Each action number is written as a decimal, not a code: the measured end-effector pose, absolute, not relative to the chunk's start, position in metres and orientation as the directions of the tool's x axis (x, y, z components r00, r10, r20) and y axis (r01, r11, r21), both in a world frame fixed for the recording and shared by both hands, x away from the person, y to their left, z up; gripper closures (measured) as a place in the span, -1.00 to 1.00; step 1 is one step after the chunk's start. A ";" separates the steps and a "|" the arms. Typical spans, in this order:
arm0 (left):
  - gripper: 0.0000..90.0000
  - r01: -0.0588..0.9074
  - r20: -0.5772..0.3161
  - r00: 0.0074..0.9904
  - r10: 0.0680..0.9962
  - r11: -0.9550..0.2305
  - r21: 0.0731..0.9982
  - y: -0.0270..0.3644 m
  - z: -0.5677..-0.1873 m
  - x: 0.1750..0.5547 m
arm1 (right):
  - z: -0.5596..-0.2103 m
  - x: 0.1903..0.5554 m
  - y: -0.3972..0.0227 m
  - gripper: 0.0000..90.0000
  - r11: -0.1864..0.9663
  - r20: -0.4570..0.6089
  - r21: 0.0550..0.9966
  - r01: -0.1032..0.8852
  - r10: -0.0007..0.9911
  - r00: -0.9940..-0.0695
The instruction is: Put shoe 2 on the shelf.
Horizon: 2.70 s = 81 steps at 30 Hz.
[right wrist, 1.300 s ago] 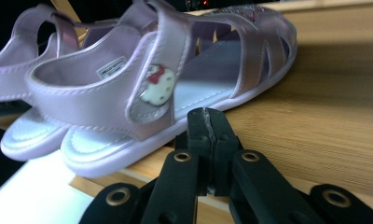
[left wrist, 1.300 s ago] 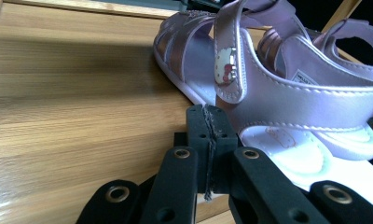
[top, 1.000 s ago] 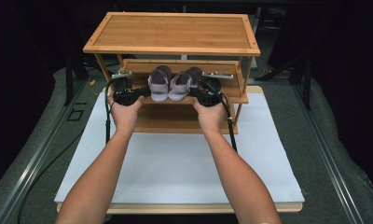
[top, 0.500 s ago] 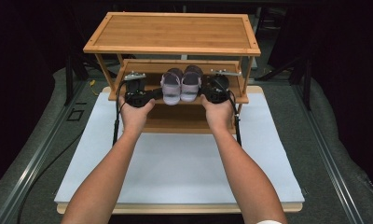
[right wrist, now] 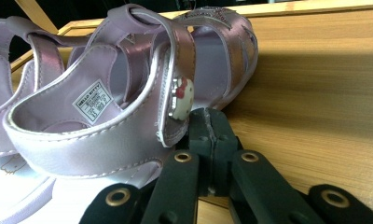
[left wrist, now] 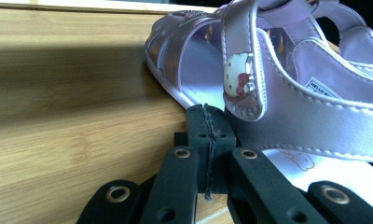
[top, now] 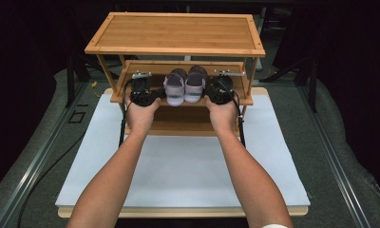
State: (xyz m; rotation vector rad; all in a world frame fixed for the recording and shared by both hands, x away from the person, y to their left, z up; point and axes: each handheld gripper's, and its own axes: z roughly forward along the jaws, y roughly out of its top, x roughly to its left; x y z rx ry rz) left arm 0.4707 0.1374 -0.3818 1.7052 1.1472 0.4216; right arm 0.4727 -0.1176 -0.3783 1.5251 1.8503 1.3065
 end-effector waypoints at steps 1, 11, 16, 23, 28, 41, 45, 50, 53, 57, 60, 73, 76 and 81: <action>1.00 0.494 -0.230 0.495 0.838 -0.053 0.868 0.138 -0.381 0.471 | -0.379 0.473 -0.117 1.00 -0.037 0.235 0.849 0.526 0.920 -0.314; 1.00 0.490 -0.219 0.499 0.839 -0.064 0.869 0.148 -0.380 0.462 | -0.377 0.461 -0.124 1.00 -0.023 0.212 0.872 0.490 0.919 -0.333; 1.00 0.470 -0.225 0.507 0.832 -0.048 0.881 0.158 -0.376 0.450 | -0.374 0.446 -0.128 1.00 0.007 0.183 0.884 0.468 0.915 -0.360; 1.00 0.446 -0.245 0.545 0.802 -0.031 0.894 0.165 -0.376 0.427 | -0.370 0.429 -0.132 1.00 0.012 0.180 0.894 0.448 0.906 -0.383; 1.00 0.425 -0.229 0.608 0.760 -0.068 0.903 0.157 -0.379 0.404 | -0.379 0.400 -0.120 1.00 0.038 0.171 0.907 0.419 0.877 -0.449; 1.00 0.420 -0.173 0.613 0.771 -0.132 0.898 0.132 -0.387 0.410 | -0.390 0.412 -0.101 1.00 0.050 0.193 0.898 0.437 0.848 -0.493; 1.00 0.426 -0.180 0.598 0.781 -0.120 0.897 0.130 -0.386 0.414 | -0.390 0.413 -0.101 1.00 0.046 0.189 0.901 0.431 0.853 -0.487; 1.00 0.452 -0.190 0.587 0.787 -0.125 0.883 0.125 -0.382 0.425 | -0.389 0.414 -0.102 1.00 0.037 0.182 0.900 0.434 0.873 -0.452; 1.00 0.459 -0.194 0.587 0.786 -0.126 0.879 0.123 -0.384 0.429 | -0.389 0.415 -0.105 1.00 0.023 0.207 0.898 0.440 0.860 -0.467; 1.00 0.464 -0.207 0.578 0.789 -0.110 0.879 0.120 -0.387 0.432 | -0.388 0.416 -0.108 1.00 0.029 0.201 0.897 0.441 0.861 -0.466; 0.99 0.463 -0.210 0.579 0.788 -0.106 0.880 0.121 -0.388 0.431 | -0.389 0.415 -0.108 1.00 0.028 0.202 0.895 0.444 0.864 -0.462; 0.98 0.431 -0.188 0.603 0.775 -0.119 0.894 0.149 -0.394 0.398 | -0.390 0.382 -0.129 1.00 0.084 0.128 0.912 0.402 0.872 -0.473; 0.99 0.444 -0.190 0.605 0.773 -0.129 0.887 0.157 -0.402 0.385 | -0.396 0.375 -0.137 1.00 0.075 0.146 0.901 0.426 0.874 -0.463; 0.99 0.438 -0.155 0.627 0.763 -0.181 0.881 0.168 -0.421 0.363 | -0.411 0.357 -0.153 1.00 0.072 0.153 0.888 0.454 0.886 -0.439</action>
